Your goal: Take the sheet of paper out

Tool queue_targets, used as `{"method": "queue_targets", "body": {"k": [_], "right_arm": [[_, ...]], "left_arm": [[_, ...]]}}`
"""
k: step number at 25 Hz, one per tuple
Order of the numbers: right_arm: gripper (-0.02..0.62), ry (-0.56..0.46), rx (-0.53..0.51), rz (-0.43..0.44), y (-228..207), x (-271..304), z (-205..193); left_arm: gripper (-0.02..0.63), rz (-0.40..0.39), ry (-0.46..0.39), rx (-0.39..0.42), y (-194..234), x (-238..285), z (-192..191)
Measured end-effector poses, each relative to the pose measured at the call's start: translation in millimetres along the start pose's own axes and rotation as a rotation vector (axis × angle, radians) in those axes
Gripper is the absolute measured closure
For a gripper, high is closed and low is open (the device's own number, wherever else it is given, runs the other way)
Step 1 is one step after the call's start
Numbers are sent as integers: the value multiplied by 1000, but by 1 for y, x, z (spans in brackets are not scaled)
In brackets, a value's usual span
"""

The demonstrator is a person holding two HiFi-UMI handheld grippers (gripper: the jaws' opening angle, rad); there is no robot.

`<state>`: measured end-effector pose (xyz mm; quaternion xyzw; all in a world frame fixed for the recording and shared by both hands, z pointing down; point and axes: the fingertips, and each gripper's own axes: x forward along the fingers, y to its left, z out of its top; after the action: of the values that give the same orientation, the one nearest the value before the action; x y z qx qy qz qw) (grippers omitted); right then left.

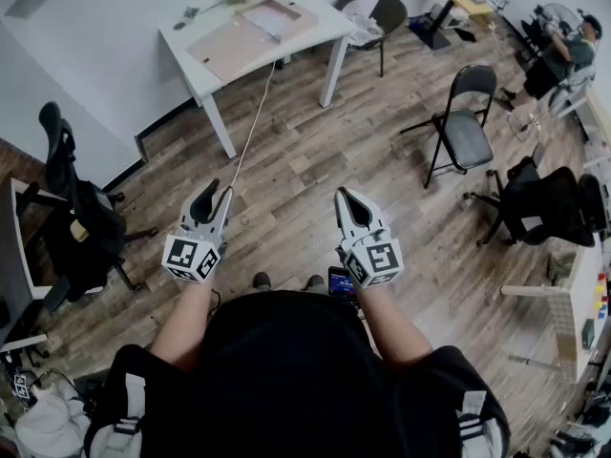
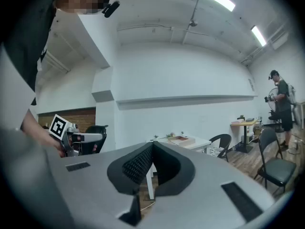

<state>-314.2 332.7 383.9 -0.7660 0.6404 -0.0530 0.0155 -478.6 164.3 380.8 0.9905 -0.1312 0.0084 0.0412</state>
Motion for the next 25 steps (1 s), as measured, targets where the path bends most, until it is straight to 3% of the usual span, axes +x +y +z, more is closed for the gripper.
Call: {"method": "queue_targets", "body": {"k": [9, 25], "right_arm": [[584, -8, 25, -53, -12, -23, -12], [583, -62, 36, -85, -76, -90, -4]], "left_arm": [[494, -21, -5, 1, -18, -7, -5], [495, -29, -7, -31, -80, 13, -13]]}}
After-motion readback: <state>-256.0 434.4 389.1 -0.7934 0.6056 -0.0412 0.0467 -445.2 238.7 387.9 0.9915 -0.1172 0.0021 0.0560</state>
